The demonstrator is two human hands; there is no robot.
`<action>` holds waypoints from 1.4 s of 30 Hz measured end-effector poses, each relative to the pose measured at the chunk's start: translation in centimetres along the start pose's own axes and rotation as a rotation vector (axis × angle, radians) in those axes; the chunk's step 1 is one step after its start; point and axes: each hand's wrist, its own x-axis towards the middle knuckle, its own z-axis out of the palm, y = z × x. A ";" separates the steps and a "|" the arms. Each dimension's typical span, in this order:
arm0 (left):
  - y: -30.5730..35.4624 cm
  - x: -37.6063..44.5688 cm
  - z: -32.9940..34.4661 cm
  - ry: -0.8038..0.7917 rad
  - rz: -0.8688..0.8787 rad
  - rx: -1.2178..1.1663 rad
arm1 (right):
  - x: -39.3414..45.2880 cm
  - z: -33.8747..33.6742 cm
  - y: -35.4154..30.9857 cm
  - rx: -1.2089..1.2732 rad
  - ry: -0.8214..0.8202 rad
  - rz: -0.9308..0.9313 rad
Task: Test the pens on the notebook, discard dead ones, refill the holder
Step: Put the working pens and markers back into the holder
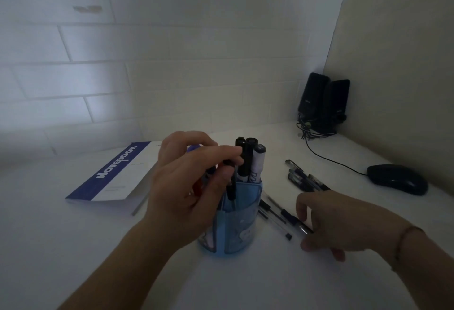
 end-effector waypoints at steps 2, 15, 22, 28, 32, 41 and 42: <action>0.2 0.1 0.0 0.008 -0.018 -0.056 | -0.1 0.0 -0.1 -0.019 0.025 0.009; 0.4 0.1 0.3 -0.021 -0.062 0.027 | -1.6 -2.7 1.6 0.215 0.386 -0.007; 1.1 0.4 0.4 0.007 -0.198 -0.075 | -6.3 -5.3 -2.3 1.004 0.928 -0.750; 0.7 0.2 0.4 0.016 -0.201 -0.137 | -5.6 -2.6 -7.8 0.586 0.940 -0.761; 0.6 0.3 0.1 -0.047 -0.129 -0.174 | -2.7 -0.8 -8.8 0.583 0.723 -0.701; -0.3 0.4 -0.4 -0.150 -0.057 -0.032 | -1.3 0.0 -5.2 0.600 0.826 -0.727; -0.2 0.5 -0.4 -0.157 -0.063 -0.049 | -1.0 0.1 -5.3 0.416 0.905 -0.736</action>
